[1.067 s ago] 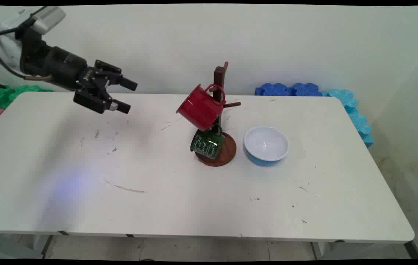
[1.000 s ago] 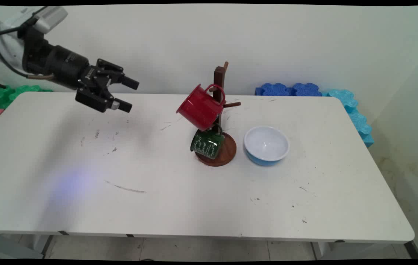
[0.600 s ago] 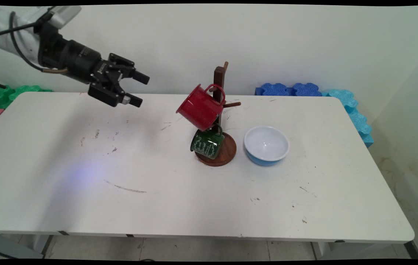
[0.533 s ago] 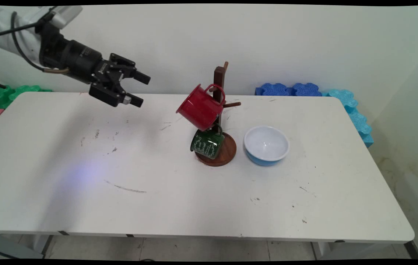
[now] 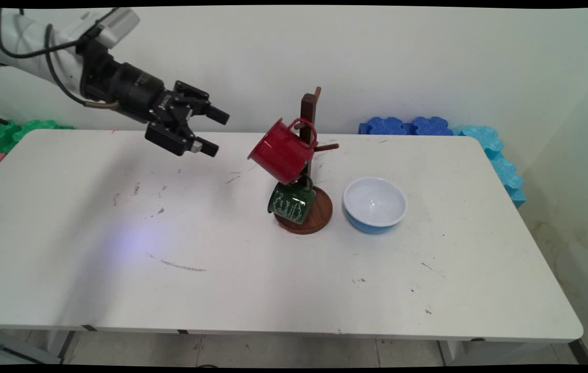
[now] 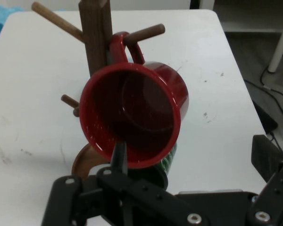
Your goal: Pick up the red mug from the rack
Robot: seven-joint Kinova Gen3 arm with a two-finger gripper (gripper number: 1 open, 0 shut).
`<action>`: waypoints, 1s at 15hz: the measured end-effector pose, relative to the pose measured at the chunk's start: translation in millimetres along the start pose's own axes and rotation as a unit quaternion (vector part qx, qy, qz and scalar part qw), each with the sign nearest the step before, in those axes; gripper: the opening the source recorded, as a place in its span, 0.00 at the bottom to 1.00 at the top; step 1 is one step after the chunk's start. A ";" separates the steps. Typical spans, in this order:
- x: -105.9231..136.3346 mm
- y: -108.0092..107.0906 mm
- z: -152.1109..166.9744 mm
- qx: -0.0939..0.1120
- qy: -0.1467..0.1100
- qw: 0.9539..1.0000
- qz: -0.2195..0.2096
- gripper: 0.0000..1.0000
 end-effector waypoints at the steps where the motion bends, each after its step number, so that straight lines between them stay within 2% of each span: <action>1: 0.3 -0.6 2.7 -0.001 0.001 1.000 0.000 1.00; 15: 4.3 -8.2 47.0 -0.010 0.010 0.999 -0.030 1.00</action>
